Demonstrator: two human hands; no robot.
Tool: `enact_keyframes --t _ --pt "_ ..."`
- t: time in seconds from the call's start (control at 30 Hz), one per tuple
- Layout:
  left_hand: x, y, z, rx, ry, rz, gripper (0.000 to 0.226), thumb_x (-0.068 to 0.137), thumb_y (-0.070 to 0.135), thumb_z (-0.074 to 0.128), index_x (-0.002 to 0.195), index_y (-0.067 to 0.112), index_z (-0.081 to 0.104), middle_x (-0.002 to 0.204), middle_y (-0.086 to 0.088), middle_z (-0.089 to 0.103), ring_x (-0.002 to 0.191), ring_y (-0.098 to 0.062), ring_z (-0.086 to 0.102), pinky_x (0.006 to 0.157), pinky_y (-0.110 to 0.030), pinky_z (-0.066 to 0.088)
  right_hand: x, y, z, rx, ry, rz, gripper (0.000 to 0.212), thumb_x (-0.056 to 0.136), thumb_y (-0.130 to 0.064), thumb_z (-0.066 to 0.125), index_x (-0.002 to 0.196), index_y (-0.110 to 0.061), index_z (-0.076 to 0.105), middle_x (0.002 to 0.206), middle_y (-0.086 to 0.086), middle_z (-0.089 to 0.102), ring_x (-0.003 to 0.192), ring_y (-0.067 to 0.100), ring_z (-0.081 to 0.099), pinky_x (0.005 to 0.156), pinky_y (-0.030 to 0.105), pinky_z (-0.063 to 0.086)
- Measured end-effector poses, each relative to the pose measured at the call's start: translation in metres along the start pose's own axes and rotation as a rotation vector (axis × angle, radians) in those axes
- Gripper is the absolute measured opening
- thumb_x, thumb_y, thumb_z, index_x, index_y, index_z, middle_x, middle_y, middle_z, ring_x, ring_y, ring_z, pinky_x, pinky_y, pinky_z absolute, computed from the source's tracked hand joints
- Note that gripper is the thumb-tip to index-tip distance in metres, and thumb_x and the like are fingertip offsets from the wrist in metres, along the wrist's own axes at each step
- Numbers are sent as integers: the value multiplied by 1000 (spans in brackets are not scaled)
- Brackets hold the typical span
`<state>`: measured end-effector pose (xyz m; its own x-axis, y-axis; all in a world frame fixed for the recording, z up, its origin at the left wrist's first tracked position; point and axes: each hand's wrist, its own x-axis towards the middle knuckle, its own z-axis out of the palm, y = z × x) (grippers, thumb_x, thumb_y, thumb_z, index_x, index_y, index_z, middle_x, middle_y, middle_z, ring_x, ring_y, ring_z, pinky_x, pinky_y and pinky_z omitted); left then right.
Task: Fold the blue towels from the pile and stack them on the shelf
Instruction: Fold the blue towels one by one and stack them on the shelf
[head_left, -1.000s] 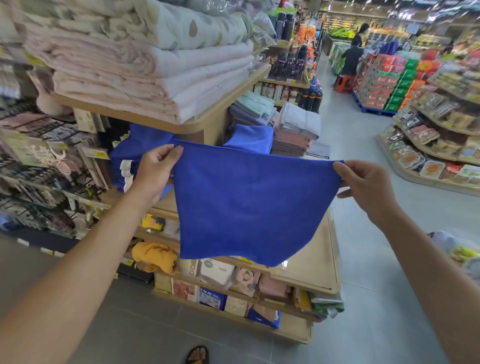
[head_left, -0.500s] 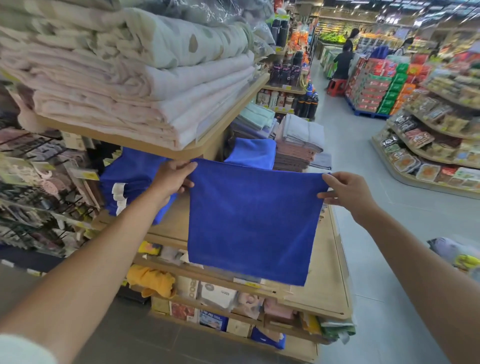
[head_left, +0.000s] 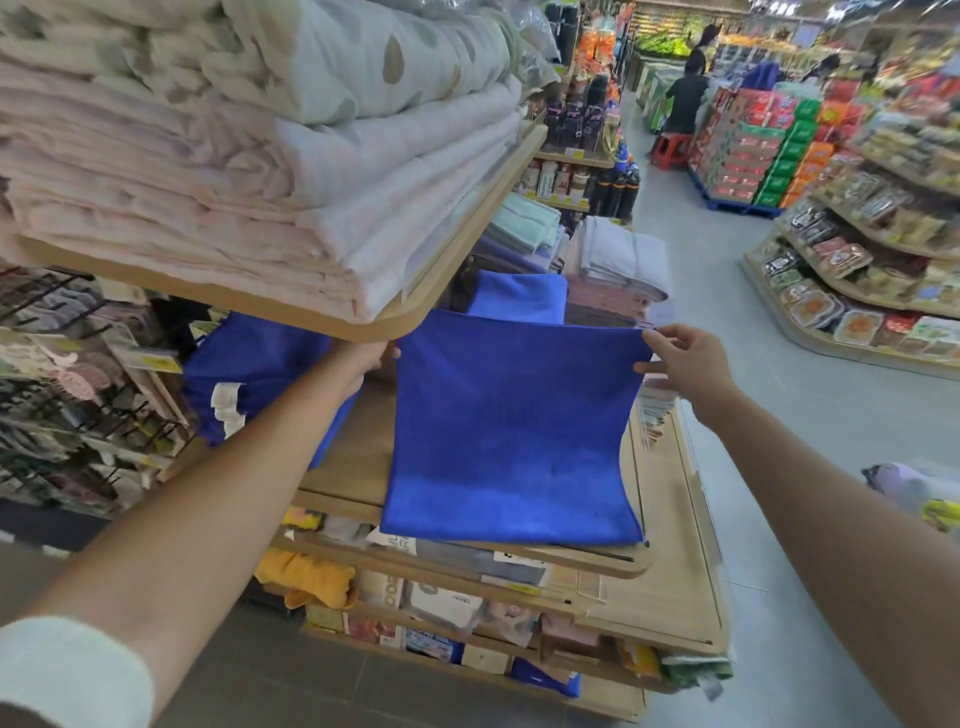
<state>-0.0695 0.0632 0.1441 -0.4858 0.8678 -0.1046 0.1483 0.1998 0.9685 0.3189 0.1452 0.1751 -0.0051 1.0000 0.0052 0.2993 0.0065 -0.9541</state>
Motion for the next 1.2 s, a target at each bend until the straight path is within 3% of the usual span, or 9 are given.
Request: enact_keyframes --t 0.17,0.27,0.4,0.57,0.67,0.77,0.83,0.93,1.2 --pt "-20 -24 -21 37 -31 85 9 96 24 67 99 16 68 71 -4 57 51 -12 44 49 -23 29 -34 28 -10 -89 -5 -81 11 99 -20 67 89 -22 71 74 1 69 50 9 63 43 19 45" --pt "-51 -37 -40 125 -117 215 12 95 16 69 97 27 74 64 19 65 48 -1 50 44 -17 38 -61 45 -25 -179 -62 -135 9 99 -20 67 93 -24 72 73 -2 69 51 9 62 42 20 46" --pt "-93 -80 -53 312 -305 235 15 89 9 76 97 21 78 105 10 71 91 -2 66 85 -24 50 -98 88 -39 -362 -201 -197 22 94 -14 72 91 -36 73 95 -9 69 55 13 64 48 21 49" --pt "-123 -122 -55 653 -593 150 32 89 4 64 103 30 77 122 15 56 72 19 56 68 -2 40 -119 126 -41 -956 -467 -226 26 89 -34 74 93 -55 59 121 -22 50 80 -5 62 62 17 45" --pt "-121 -125 -42 654 -363 260 37 83 6 57 93 38 74 112 19 63 75 5 59 70 -16 44 -121 126 -27 -1010 -376 -236 19 88 -40 68 93 -54 57 119 -26 51 77 -8 59 58 14 37" --pt "-113 -123 -5 674 -160 484 34 87 8 56 103 32 73 112 17 65 107 -8 58 93 -29 46 -121 120 18 -867 -284 -338 18 96 -30 64 109 -43 63 123 -17 58 86 -4 62 68 17 44" --pt "-106 -126 27 707 -169 515 32 96 19 54 125 23 68 130 5 62 128 -17 52 107 -30 39 -116 122 58 -854 -294 -342 36 101 -36 58 135 -28 60 143 -7 54 123 14 58 96 30 49" --pt "-98 -143 65 1020 -273 368 63 103 49 37 157 17 32 166 -2 27 155 -23 18 124 -42 20 -109 134 104 -1012 -312 -208 65 104 -57 38 159 -23 33 167 -1 28 154 22 23 123 45 25" --pt "-47 -170 63 1198 -332 442 74 100 63 18 163 25 8 171 4 4 157 -18 -2 127 -44 3 -86 162 126 -1119 -211 -203 74 99 -68 12 162 -31 24 170 -7 19 158 16 13 128 42 7"
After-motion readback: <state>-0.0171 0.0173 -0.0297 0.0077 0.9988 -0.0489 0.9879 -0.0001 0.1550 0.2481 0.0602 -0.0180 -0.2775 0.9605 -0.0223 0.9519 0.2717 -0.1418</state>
